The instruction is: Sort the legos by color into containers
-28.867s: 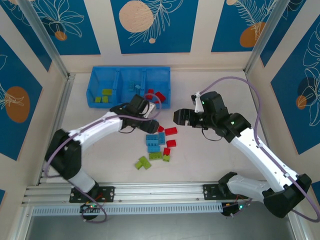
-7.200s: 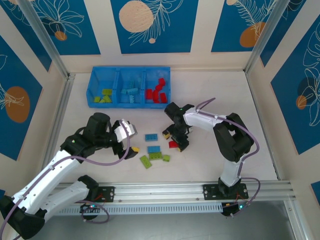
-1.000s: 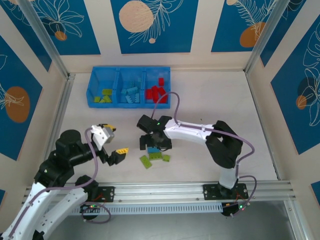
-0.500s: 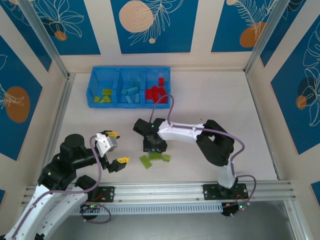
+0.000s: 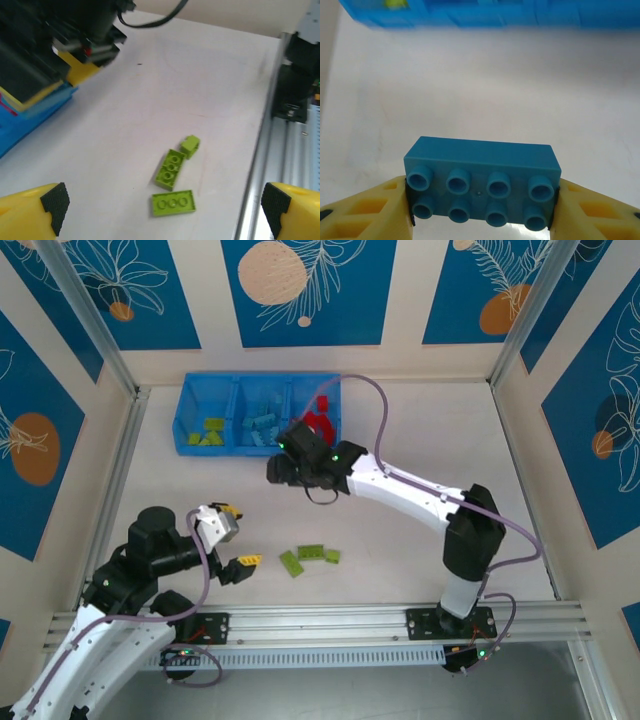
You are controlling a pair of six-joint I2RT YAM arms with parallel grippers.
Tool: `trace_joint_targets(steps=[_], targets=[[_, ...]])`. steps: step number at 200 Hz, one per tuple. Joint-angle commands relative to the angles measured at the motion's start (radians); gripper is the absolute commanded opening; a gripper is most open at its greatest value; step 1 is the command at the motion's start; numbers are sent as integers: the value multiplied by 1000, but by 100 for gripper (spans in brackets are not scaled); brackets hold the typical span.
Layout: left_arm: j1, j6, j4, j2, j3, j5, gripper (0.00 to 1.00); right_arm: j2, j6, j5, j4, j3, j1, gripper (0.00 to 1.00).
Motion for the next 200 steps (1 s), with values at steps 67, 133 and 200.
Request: trace_joint_targets(steps=[67, 133, 200], targets=[[-3, -23, 48, -48, -29, -297, 100, 708, -260, 6, -206, 1013, -170, 54], [-2, -25, 65, -78, -44, -338, 100, 731, -321, -129, -103, 1168, -205, 85], [-3, -193, 35, -10, 3, -442, 100, 311, -337, -215, -248, 837, -204, 87]])
